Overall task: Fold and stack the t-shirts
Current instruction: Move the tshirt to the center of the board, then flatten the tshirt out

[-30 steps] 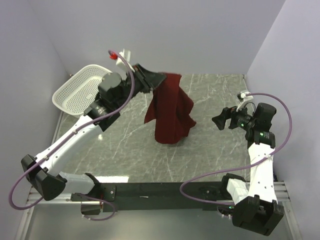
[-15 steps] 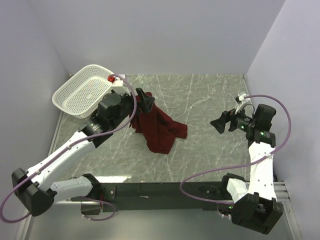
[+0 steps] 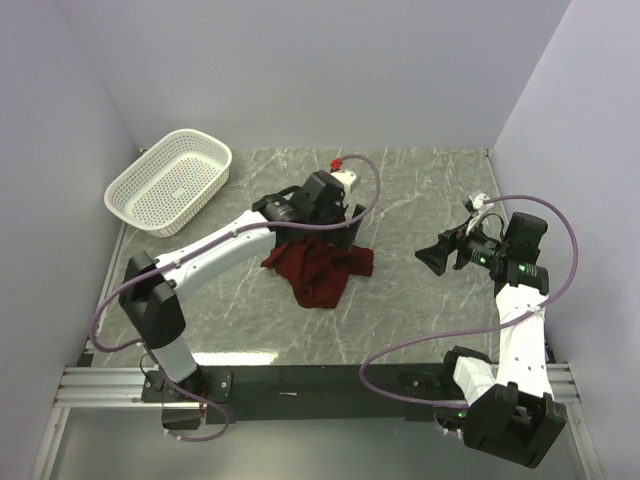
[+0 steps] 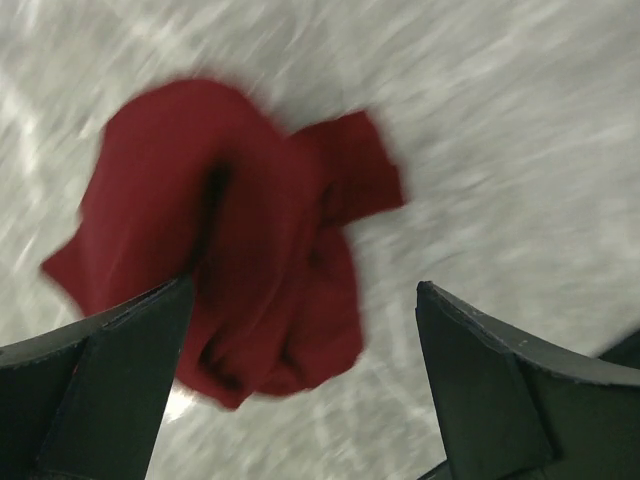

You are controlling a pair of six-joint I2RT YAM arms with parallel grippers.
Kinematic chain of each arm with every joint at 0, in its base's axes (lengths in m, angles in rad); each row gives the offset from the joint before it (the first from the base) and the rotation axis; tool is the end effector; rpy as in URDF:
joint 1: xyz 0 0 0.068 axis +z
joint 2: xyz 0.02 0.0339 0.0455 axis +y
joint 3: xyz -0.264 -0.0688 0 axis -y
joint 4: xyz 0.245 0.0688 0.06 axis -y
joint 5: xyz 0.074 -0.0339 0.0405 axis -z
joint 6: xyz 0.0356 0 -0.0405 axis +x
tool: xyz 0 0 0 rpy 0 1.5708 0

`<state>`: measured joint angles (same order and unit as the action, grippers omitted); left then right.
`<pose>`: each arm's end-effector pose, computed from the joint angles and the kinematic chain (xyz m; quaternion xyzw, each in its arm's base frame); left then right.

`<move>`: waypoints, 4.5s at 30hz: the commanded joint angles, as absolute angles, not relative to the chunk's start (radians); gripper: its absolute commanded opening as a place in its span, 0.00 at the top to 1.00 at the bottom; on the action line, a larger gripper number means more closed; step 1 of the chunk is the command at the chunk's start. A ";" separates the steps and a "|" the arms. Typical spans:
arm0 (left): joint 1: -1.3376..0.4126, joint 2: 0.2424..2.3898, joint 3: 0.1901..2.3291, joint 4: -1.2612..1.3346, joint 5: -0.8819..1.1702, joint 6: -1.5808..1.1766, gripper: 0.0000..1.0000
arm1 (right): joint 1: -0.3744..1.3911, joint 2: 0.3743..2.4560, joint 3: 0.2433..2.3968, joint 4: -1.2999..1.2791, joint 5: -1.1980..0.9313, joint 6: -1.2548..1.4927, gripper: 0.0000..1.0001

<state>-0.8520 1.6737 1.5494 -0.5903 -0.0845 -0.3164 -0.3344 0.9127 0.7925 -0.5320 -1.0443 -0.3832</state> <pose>0.2527 -0.2843 0.3335 0.2236 0.8812 -0.1967 0.3672 0.1820 -0.0307 0.2968 -0.2400 0.7713 0.2837 0.5168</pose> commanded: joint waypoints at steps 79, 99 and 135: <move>-0.647 0.502 0.653 -0.403 -0.439 -0.888 0.00 | 0.730 2.074 1.928 -0.867 -0.159 -0.799 0.61; -0.647 0.485 0.652 -0.414 -0.437 -0.891 0.01 | 0.727 2.137 1.993 -0.853 -0.198 -0.739 0.65; -0.649 1.643 1.282 -0.273 0.153 0.187 0.37 | 0.331 1.612 1.543 -0.756 -0.719 -0.558 0.48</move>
